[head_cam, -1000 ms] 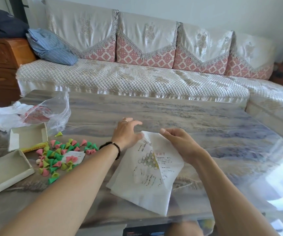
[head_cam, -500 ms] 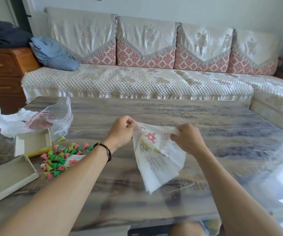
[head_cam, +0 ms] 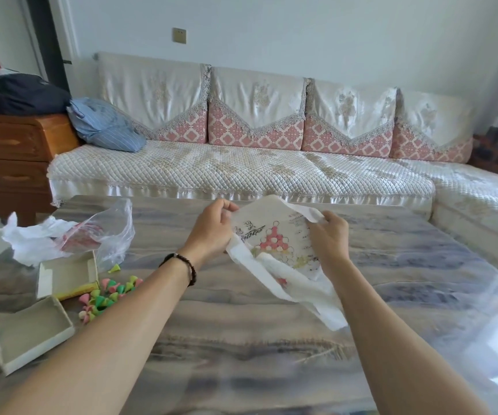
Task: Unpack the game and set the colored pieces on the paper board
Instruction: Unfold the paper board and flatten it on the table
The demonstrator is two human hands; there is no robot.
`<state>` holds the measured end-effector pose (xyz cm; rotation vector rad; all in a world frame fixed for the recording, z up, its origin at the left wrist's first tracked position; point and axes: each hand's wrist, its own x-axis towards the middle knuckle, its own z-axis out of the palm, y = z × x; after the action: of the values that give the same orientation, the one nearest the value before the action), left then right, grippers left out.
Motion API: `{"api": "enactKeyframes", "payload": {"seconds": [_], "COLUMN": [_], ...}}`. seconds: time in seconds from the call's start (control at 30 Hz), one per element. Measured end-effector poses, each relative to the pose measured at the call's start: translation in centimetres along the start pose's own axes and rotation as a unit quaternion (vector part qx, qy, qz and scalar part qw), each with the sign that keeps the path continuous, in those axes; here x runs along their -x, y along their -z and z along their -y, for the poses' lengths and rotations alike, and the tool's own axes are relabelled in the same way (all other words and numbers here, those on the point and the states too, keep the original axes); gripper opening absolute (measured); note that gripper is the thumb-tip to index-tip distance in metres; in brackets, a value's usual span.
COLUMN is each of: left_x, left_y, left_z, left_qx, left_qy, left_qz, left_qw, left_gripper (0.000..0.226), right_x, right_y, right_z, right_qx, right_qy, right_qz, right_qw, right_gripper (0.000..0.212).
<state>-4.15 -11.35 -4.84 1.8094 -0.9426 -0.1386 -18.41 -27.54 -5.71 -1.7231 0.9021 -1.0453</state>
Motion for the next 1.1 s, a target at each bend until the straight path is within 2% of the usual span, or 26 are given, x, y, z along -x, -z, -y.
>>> {"api": "enactKeyframes", "payload": {"seconds": [0.07,0.13,0.23,0.3,0.37,0.4,0.43,0.47,0.53,0.57,0.63,0.73,0.8,0.9,0.97,1.03,1.1], "left_x": [0.0,0.0,0.4,0.4,0.3,0.3,0.2,0.1,0.1,0.3,0.4,0.8,0.6,-0.4,-1.3,-2.3,-3.5], "left_y": [0.5,1.0,1.7,2.0,2.1,2.0,1.9,1.7,1.1,0.8,0.2,-0.6,-1.3,-2.0,-2.0,-1.9,-2.4], "left_z": [0.3,0.5,0.1,0.0,0.1,0.4,0.8,1.4,2.4,2.8,3.6,4.3,4.5,4.8,5.0,5.5,6.4], "left_qx": [-0.008,0.001,0.001,-0.031,-0.089,-0.122,-0.155,-0.187,-0.221,-0.204,-0.132,0.014,0.042,-0.065,-0.155,-0.306,-0.4], "left_qy": [-0.022,-0.036,-0.015,-0.007,0.018,0.038,0.053,0.06,0.073,0.082,0.109,0.161,0.157,0.079,0.018,-0.068,-0.122], "left_qz": [0.008,0.073,0.161,0.196,0.239,0.257,0.269,0.272,0.268,0.265,0.241,0.179,0.122,0.055,0.072,0.114,0.136], "left_qw": [1.0,0.997,0.987,0.98,0.967,0.958,0.949,0.942,0.935,0.939,0.955,0.971,0.979,0.993,0.985,0.943,0.898], "left_gripper": [0.016,0.03,0.051,0.067,0.088,0.091,0.082,0.058,0.011,0.005,0.016,0.02,0.024,0.015,0.006,0.028,0.044], "right_x": [0.2,0.2,0.4,0.3,-0.3,-0.6,-0.8,-0.8,-0.4,-0.1,0.1,-0.3,-0.3,-1.0,-1.7,-2.4,-2.9], "right_y": [0.9,1.6,2.6,3.3,3.8,3.9,4.0,4.0,3.8,3.7,3.4,3.0,2.8,2.6,2.8,2.9,2.8], "right_z": [0.4,0.5,0.8,0.8,0.0,-0.8,-1.4,-2.0,-2.9,-3.3,-4.3,-6.1,-6.5,-7.2,-7.7,-8.6,-9.6], "right_qx": [-0.007,0.009,0.073,0.111,0.186,0.219,0.222,0.199,0.112,0.069,0.024,0.01,0.004,0.059,0.11,0.137,0.145], "right_qy": [0.0,0.046,0.121,0.112,0.046,0.009,-0.022,-0.043,-0.068,-0.077,-0.102,-0.129,-0.138,-0.141,-0.135,-0.123,-0.12], "right_qz": [0.055,0.119,0.208,0.265,0.311,0.329,0.339,0.345,0.33,0.312,0.246,0.153,0.112,0.072,0.07,0.073,0.072], "right_qw": [0.998,0.992,0.968,0.951,0.931,0.919,0.914,0.916,0.935,0.945,0.964,0.98,0.984,0.986,0.982,0.98,0.98], "right_gripper": [0.031,0.041,0.051,0.031,0.021,0.019,0.018,0.015,0.013,0.012,0.01,0.01,0.005,0.033,0.044,0.049,0.047]}}
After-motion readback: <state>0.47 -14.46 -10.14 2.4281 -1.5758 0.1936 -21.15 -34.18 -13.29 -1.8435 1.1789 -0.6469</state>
